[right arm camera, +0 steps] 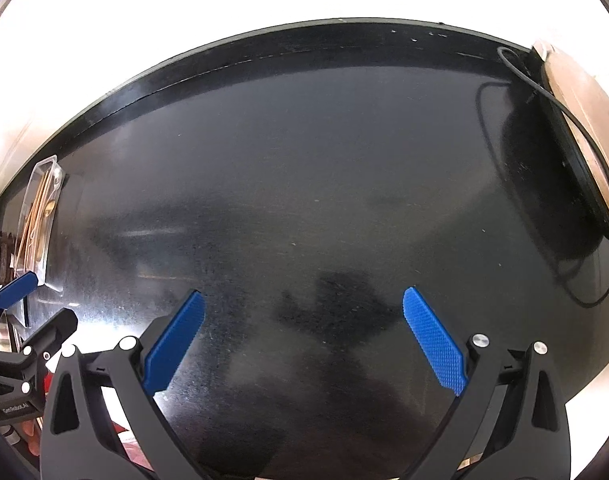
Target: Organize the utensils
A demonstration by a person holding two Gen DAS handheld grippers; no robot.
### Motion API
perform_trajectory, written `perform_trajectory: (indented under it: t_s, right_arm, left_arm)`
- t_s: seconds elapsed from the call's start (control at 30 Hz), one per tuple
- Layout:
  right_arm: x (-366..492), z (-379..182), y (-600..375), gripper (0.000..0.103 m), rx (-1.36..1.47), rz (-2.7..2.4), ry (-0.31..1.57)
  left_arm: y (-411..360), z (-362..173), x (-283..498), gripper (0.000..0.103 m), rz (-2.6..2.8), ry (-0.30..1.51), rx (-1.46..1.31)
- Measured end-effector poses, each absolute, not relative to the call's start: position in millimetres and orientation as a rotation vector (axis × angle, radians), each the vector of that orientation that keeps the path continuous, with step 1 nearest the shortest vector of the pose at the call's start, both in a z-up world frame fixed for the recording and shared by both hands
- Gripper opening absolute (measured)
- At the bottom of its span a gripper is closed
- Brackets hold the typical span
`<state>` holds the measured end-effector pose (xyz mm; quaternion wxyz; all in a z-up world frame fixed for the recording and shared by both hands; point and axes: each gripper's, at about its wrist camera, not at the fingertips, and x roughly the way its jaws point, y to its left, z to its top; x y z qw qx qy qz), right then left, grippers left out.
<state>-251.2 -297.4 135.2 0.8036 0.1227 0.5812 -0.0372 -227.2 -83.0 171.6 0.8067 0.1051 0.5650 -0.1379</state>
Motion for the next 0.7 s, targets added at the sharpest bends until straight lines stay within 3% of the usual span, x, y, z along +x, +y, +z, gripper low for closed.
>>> perform_trajectory:
  t_s: [0.7]
  right_arm:
    - [-258, 131, -320, 0.096, 0.310, -0.122, 1.250]
  left_arm:
    - [-100, 160, -225, 0.097, -0.324, 1.233, 0.233]
